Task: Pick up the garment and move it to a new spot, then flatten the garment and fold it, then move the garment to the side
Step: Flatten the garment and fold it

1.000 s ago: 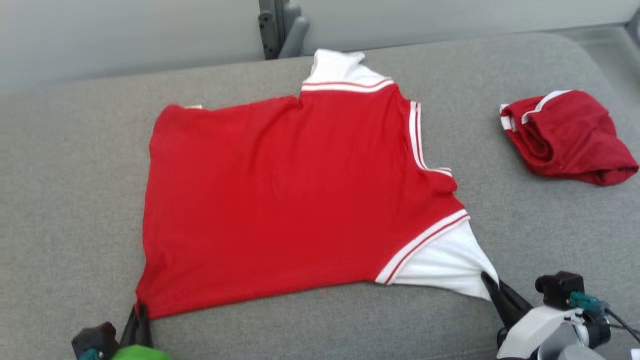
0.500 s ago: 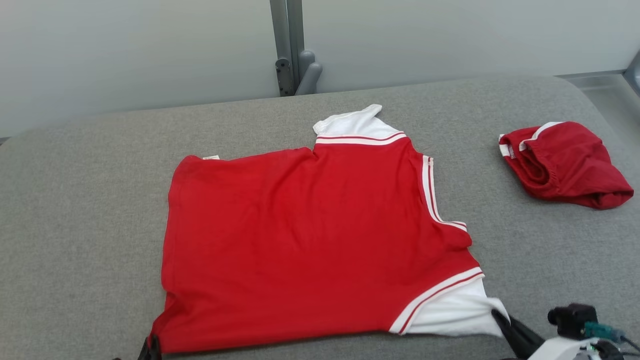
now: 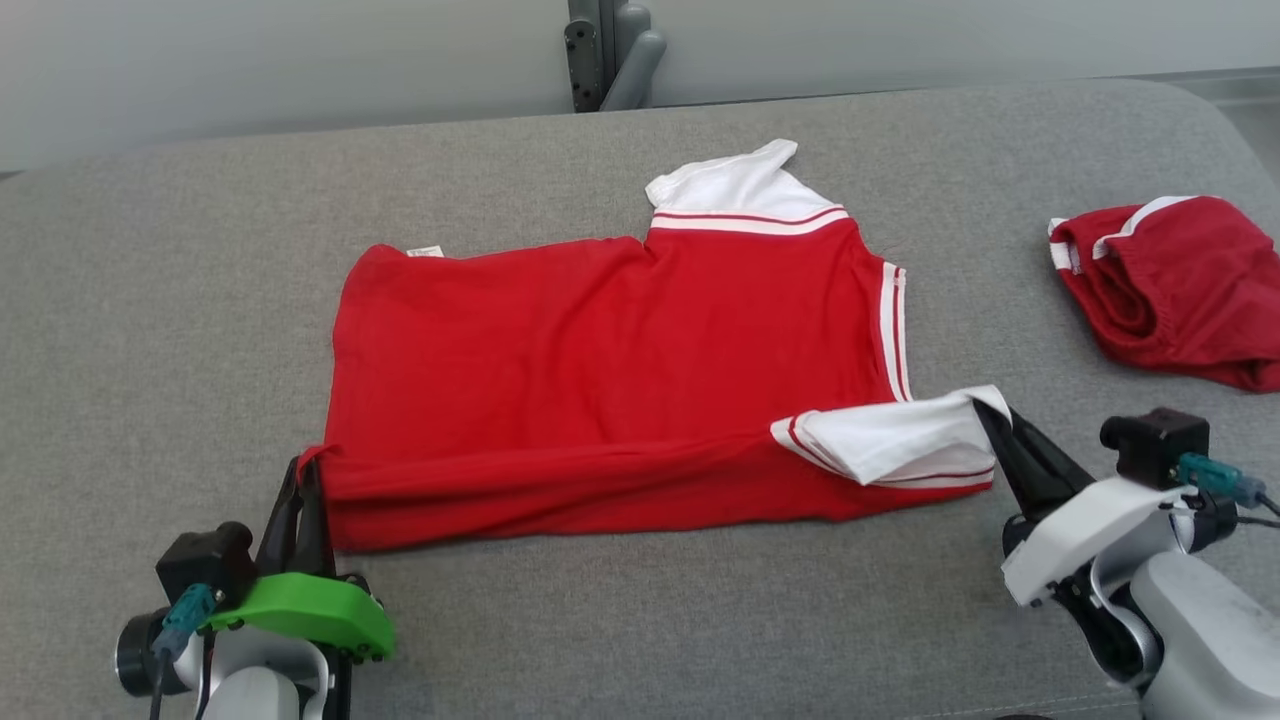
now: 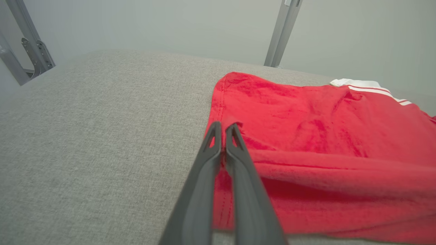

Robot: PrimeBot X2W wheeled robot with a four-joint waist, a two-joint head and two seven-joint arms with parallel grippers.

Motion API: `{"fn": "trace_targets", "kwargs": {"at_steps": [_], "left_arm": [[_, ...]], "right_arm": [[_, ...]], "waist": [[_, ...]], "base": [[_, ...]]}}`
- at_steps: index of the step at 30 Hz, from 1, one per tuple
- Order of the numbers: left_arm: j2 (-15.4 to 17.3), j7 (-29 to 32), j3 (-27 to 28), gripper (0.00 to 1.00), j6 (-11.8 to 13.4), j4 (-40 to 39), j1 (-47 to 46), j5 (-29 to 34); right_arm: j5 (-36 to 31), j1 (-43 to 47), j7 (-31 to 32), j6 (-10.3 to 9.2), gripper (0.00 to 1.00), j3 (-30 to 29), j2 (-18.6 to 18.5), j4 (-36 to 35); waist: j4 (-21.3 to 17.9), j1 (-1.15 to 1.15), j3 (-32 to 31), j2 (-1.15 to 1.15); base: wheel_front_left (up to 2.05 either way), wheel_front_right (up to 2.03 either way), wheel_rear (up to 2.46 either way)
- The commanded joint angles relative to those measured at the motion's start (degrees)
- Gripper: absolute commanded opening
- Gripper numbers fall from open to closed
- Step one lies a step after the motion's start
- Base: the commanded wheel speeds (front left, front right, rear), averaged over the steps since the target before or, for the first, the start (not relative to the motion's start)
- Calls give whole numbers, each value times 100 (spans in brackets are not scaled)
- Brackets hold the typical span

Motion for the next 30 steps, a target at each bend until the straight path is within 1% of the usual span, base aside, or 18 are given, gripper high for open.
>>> {"fn": "trace_targets", "kwargs": {"at_steps": [1,5,10,21,26,27,28,29,30], "left_arm": [[39,1,5,0,32,48,-149,43],[37,1,-47,0,121,247,-472,75],[37,1,-86,0,153,401,-754,122],[36,1,-192,0,266,601,-1151,148],[36,1,-232,0,233,663,-1268,183],[37,1,-231,0,226,663,-1295,179],[36,1,-230,0,220,662,-1318,180],[37,1,-205,0,227,644,-1331,165],[38,1,-182,0,239,618,-1340,162]], "right_arm": [[-56,-180,-13,-11,0,-8,24,57],[-119,-621,-13,-11,0,22,154,324],[-264,-979,-13,-11,0,23,250,556],[-461,-1378,-13,-11,0,-76,404,887],[-508,-1502,-13,-11,0,-53,472,1031],[-518,-1540,-13,-11,25,-67,482,1050],[-517,-1561,-13,-11,53,-76,500,1066],[-544,-1590,-13,-11,100,-126,504,1062],[-575,-1608,-13,-11,100,-173,511,1057]], "waist": [[52,1,209,0],[62,1,435,0],[96,1,634,0],[154,1,847,0],[155,1,939,0],[152,1,966,0],[150,1,991,0],[147,1,1010,0],[147,1,1029,0]], "base": [[0,0,0],[0,0,0],[0,0,0],[0,0,0],[0,0,0],[0,0,0],[0,0,0],[0,0,0],[0,0,0]]}}
